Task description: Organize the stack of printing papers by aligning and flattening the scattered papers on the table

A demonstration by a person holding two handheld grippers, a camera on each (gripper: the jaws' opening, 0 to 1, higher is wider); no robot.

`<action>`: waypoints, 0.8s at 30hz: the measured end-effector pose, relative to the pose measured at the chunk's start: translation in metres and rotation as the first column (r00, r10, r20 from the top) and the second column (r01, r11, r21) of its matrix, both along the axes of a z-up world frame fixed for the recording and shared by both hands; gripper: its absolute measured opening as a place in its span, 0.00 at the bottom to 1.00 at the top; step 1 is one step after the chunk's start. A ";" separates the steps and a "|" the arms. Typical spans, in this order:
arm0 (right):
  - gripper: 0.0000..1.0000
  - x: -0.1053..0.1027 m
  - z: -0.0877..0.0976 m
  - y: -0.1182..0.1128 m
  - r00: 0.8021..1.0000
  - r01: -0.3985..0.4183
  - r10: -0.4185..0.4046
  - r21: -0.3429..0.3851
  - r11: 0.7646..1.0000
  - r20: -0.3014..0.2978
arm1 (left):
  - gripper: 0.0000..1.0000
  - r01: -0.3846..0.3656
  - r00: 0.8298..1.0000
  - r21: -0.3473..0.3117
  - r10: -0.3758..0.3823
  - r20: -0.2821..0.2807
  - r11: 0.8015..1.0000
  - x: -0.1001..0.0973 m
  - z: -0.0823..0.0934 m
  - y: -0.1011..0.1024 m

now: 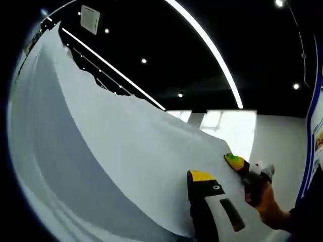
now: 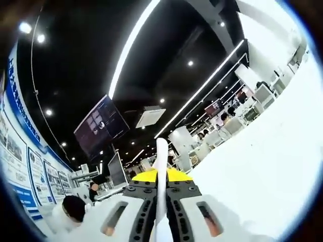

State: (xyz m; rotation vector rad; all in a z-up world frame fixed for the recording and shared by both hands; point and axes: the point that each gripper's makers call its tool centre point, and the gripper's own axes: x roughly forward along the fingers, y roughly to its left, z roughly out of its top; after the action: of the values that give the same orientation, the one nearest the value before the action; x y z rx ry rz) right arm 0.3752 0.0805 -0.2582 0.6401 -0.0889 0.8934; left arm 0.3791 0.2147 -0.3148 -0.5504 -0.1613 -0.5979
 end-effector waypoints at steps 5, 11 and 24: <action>0.00 -0.003 -0.005 0.002 1.000 -0.010 0.011 -0.028 1.000 0.007 | 0.26 -0.001 1.000 0.001 0.001 -0.001 1.000 0.000 0.000 0.001; 0.00 -0.015 -0.006 0.003 0.999 -0.040 0.040 -0.028 0.999 0.002 | 0.26 0.000 1.000 0.002 0.000 0.000 1.000 0.000 0.000 0.001; 0.01 -0.028 -0.021 0.008 0.996 -0.082 0.080 -0.051 0.995 -0.034 | 0.26 -0.002 1.000 0.004 0.002 -0.001 1.000 0.001 0.000 0.001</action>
State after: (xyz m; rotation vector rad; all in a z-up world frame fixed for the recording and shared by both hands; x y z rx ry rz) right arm 0.3475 0.0885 -0.2792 0.6121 -0.0104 0.9605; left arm 0.3797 0.2154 -0.3151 -0.5465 -0.1596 -0.5959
